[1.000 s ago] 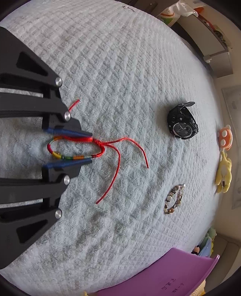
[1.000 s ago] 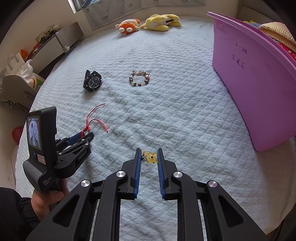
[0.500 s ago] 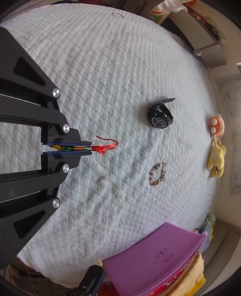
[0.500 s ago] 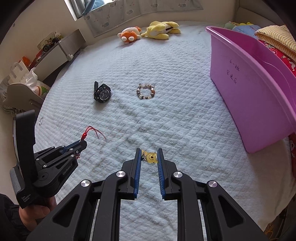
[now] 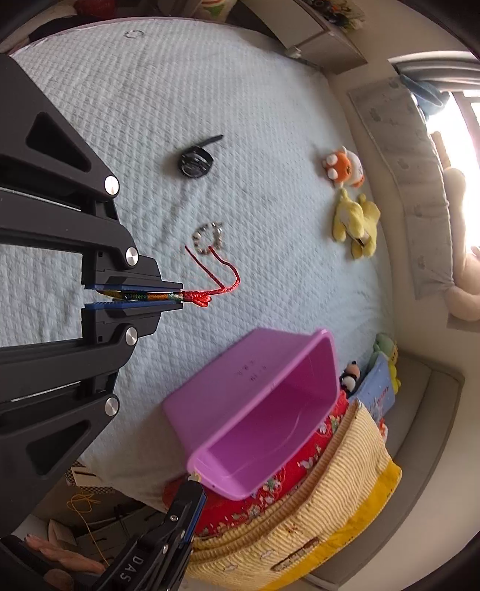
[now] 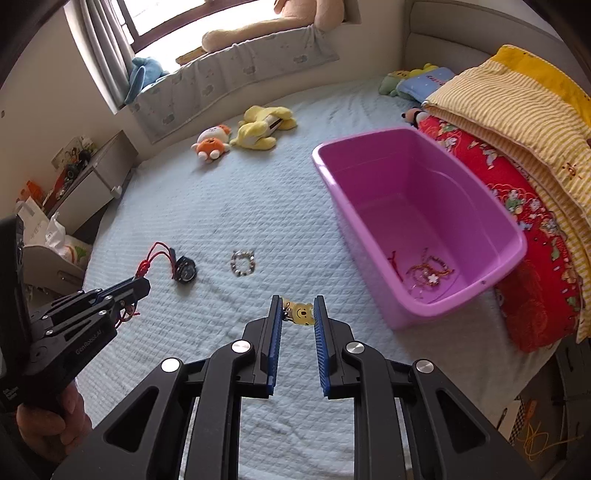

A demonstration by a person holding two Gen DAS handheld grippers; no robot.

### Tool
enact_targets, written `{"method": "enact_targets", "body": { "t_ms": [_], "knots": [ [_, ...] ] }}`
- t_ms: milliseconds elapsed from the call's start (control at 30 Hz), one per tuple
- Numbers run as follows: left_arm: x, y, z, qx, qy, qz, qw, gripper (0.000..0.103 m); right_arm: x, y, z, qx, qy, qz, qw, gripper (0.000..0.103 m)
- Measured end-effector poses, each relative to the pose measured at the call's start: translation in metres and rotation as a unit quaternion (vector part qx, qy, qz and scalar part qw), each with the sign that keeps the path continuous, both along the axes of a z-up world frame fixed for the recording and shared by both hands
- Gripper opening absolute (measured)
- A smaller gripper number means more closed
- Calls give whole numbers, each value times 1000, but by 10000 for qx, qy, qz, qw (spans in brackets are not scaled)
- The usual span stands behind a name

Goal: Organize jewelry
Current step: 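Carry the rainbow bracelet and yellow charm over the pink tub, then open both tools to drop the bracelet and charm into the tub, then withdraw both open tools from the tub back over the bed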

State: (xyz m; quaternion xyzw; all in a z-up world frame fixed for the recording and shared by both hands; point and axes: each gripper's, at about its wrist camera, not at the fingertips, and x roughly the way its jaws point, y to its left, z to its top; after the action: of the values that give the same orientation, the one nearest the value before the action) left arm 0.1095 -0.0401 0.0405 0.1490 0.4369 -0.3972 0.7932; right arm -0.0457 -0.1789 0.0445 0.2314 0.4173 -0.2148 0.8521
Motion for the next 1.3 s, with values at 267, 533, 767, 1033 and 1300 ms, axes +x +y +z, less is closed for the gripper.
{"method": "enact_targets", "body": {
  "t_ms": [267,533,767,1033,1300],
  "knots": [
    [-36,-130,34,-293,-159,-59,9994,4,-35,-114,22,-132,-136,-41,9998,17],
    [-53,-237,-18,429,542,688,9952,4,-20,-223,-15,216,244,908,9953,17],
    [-44,-279,-58,1062,1123,976,9832,5,3,-262,-50,592,681,1388,9862,17],
    [-34,-290,-69,1340,1081,1201,9777,67,16,-281,-72,960,964,1426,9804,58],
    [-30,-281,-55,1319,962,1399,9766,78,10,-288,-65,901,1072,1344,9810,58]
  ]
}}
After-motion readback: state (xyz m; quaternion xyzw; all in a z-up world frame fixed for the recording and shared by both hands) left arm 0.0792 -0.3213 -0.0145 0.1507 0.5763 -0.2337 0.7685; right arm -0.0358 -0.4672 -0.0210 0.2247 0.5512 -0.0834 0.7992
